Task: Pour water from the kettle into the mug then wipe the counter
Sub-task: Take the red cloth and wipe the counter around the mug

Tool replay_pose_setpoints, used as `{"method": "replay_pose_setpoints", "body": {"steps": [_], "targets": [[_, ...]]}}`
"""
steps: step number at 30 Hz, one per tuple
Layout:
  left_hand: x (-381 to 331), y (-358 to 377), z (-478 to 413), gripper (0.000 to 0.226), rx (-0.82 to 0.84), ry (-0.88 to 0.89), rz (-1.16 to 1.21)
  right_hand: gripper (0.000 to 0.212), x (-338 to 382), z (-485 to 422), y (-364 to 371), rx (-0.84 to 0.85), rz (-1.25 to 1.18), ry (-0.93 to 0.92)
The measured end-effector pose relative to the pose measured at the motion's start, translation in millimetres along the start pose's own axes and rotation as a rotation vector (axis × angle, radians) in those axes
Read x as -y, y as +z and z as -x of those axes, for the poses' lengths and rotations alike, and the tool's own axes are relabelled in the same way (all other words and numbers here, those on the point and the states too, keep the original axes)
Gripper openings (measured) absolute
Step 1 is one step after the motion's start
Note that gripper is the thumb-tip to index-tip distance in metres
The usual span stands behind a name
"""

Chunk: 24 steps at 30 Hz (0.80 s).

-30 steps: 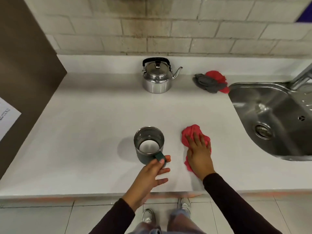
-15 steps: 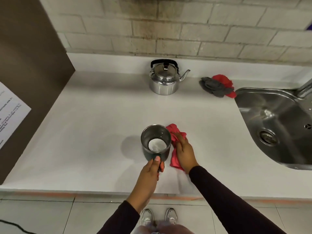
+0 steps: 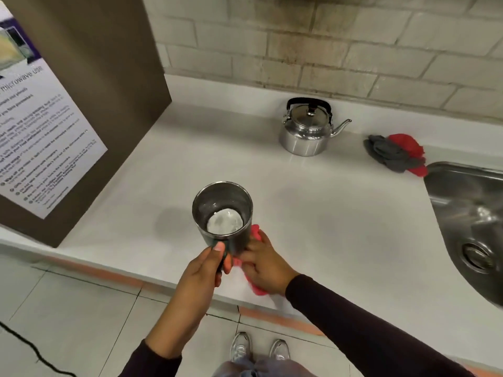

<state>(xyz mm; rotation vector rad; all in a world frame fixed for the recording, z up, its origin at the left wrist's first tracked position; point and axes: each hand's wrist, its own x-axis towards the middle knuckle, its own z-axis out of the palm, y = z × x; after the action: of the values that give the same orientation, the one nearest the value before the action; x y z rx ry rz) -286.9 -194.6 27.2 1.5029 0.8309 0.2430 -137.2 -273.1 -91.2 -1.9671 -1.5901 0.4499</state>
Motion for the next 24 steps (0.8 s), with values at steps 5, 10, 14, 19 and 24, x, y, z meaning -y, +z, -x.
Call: {"method": "replay_pose_setpoints", "body": {"steps": [5,10,14,19,24], "targets": [[8,-3,2,0.039,-0.006,-0.014,0.048,0.059,-4,32,17,0.040,0.256,-0.034],[23,5,-3,0.043,0.047,-0.030,0.080,0.060,-22,65,3,0.011,0.245,0.053],[33,17,-9,0.047,0.110,-0.033,0.075,0.059,-35,88,-18,-0.092,0.230,0.200],[39,32,-16,0.042,0.187,-0.043,0.040,0.057,-49,109,-44,-0.219,0.248,0.335],[43,48,-25,0.041,0.242,-0.061,0.025,0.046,-52,111,-48,-0.332,0.252,0.483]]}}
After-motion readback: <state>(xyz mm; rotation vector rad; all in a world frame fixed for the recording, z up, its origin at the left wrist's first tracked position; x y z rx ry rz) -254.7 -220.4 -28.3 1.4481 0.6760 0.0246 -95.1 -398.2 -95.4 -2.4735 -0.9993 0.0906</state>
